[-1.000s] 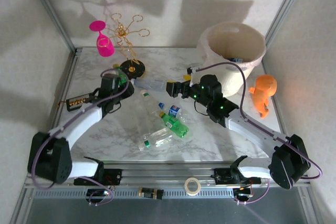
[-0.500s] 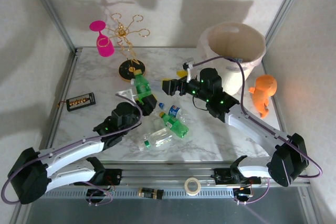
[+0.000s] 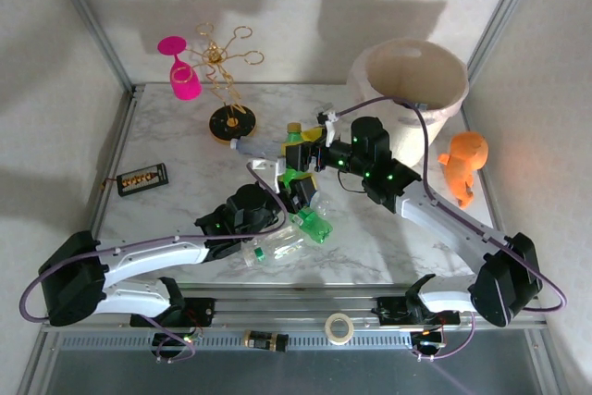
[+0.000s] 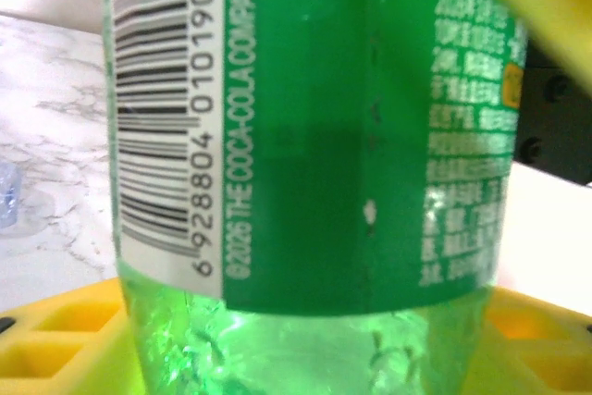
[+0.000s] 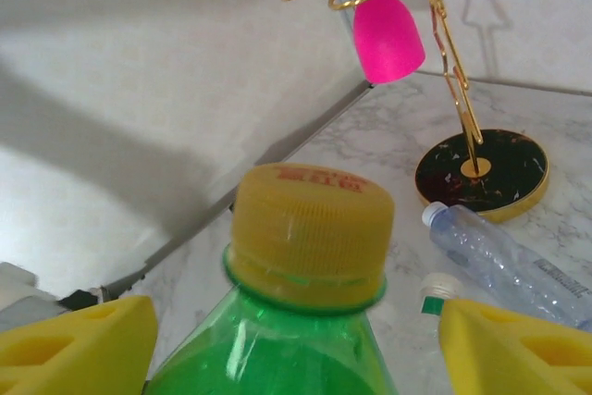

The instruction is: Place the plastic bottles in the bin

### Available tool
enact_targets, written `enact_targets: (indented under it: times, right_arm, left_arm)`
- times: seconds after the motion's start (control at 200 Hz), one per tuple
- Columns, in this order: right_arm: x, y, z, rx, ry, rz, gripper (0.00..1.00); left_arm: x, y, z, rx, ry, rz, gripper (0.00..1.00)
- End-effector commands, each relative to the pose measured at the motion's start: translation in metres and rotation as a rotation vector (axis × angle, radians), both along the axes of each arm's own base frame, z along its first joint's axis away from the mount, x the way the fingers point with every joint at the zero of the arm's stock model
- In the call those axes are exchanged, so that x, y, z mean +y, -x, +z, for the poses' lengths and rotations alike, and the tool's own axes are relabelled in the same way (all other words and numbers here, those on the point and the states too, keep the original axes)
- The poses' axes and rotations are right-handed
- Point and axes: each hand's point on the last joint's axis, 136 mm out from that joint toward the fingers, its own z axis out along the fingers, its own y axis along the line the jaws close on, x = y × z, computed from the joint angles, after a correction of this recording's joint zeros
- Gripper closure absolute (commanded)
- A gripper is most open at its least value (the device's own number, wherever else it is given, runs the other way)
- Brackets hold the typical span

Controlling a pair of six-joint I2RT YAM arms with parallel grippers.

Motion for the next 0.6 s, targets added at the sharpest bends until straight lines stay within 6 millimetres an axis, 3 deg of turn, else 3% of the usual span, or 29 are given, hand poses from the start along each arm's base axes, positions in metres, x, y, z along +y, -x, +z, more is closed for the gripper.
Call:
enact_targets:
  times: [0.0,0.13,0.285,0.486,0.596]
  right_arm:
    - [0.006,0.006,-0.002,0.033,-0.007,0.063,0.27]
    - [0.007,0.008,-0.006,0.05,-0.015,0.085,0.32]
    - [0.007,0.01,-0.007,0.061,-0.024,0.105,0.51]
    - [-0.003,0.002,0.004,0.036,-0.043,0.068,0.6]
    - [-0.016,-0.012,0.017,0.009,-0.059,0.007,0.61]
  left_arm:
    - [-0.011,0.001,0.023,-0.075,0.006,-0.021,0.55]
    - [-0.013,0.003,0.025,-0.084,0.003,-0.028,0.53]
    - [-0.012,0.002,0.028,-0.092,0.003,-0.02,0.49]
    - [-0.002,-0.001,0.029,-0.087,0.023,0.034,0.11]
    - [0.011,-0.003,0.029,-0.09,0.045,0.086,0.03]
